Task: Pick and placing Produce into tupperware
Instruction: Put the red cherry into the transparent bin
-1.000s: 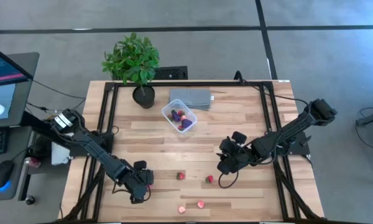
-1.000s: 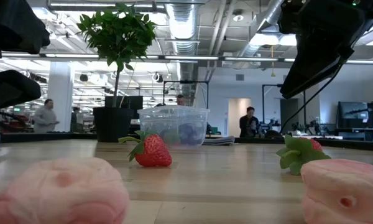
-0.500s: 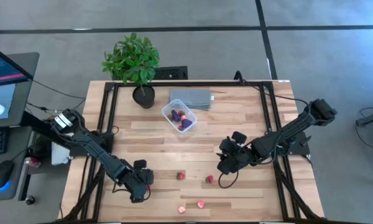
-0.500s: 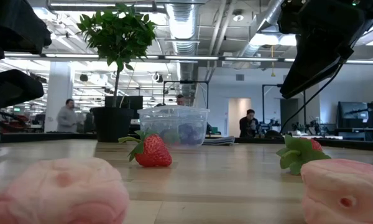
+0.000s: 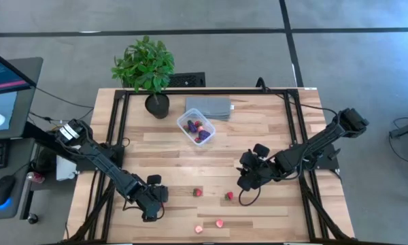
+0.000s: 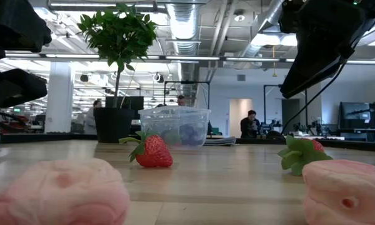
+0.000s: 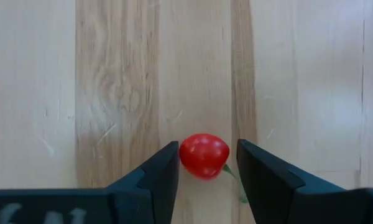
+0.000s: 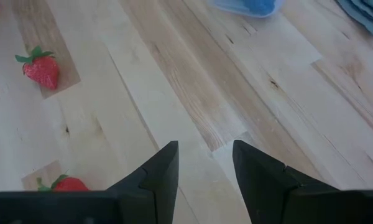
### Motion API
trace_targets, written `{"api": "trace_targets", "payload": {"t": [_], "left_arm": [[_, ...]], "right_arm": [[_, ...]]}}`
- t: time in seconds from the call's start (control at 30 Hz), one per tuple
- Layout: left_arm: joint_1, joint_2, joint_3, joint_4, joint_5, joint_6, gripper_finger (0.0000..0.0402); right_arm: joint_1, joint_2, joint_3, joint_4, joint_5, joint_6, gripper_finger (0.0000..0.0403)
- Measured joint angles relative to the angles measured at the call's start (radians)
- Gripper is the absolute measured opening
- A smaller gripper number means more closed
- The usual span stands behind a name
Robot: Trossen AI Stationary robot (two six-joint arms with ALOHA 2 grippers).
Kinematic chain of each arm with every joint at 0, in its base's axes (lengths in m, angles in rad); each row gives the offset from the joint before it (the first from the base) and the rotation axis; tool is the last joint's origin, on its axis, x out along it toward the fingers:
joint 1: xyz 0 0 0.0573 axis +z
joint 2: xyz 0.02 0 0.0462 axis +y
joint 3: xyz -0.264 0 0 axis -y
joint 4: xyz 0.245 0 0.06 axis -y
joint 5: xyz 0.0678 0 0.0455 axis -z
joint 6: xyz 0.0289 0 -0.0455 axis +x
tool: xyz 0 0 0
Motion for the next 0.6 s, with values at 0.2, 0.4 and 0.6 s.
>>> {"api": "trace_targets", "payload": {"t": [0.2, 0.4, 0.6], "left_arm": [[0.001, 0.0, -0.009, 0.0, 0.0, -0.001, 0.0143], [0.001, -0.001, -0.019, 0.01, 0.002, -0.01, 0.0118], [0.001, -0.001, -0.019, 0.009, 0.0, -0.012, 0.0113]], "right_arm": [[0.0, 0.0, 0.0, 0.001, 0.0, 0.0, 0.0175], [0.0, 0.0, 0.0, 0.003, 0.0, 0.0, 0.0175], [0.0, 0.0, 0.0, 0.003, 0.0, 0.0, 0.0175]]}}
